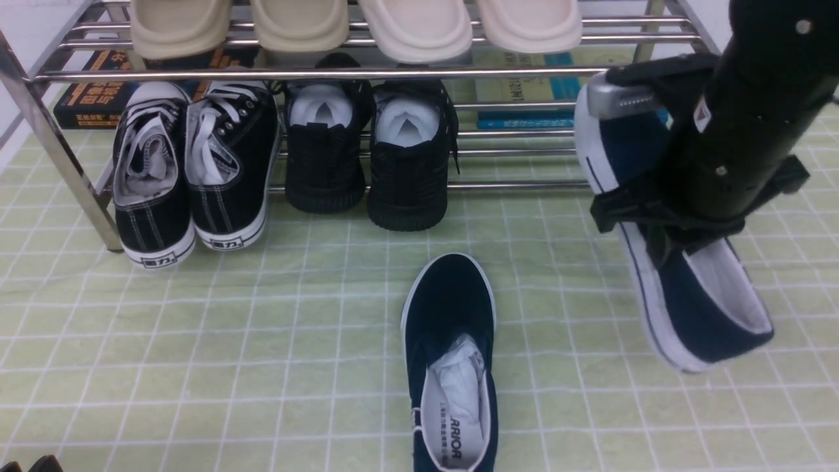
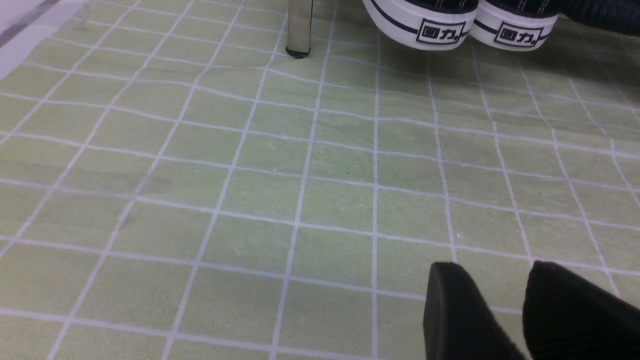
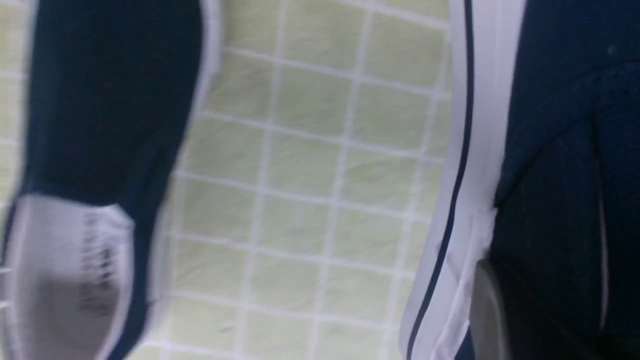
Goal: Take the shoes off the shelf with your hand from the green coffee tablecloth.
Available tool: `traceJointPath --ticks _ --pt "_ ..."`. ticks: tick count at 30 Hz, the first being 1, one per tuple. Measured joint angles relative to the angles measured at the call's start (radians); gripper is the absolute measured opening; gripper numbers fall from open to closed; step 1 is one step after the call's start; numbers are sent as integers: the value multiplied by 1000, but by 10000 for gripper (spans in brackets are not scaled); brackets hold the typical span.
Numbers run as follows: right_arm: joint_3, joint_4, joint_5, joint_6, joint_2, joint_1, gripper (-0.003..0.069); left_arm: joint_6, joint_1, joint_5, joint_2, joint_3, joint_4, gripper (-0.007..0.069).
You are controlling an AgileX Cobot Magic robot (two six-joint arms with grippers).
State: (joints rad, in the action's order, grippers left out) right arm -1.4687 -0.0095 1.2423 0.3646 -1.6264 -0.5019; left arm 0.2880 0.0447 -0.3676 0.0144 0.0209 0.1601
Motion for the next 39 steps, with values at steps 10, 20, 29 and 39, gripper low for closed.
traceJointPath --ticks 10,20,29,39 --pt "114 86 -74 231 -10 -119 19 0 0 0 0 0 0 242" --pt "114 101 -146 288 -124 -167 21 0 0 0 0 0 0 242" --pt "114 133 -192 294 -194 -167 23 0 0 0 0 0 0 242" --pt "111 141 -242 297 -237 -167 35 0 0 0 0 0 0 242"
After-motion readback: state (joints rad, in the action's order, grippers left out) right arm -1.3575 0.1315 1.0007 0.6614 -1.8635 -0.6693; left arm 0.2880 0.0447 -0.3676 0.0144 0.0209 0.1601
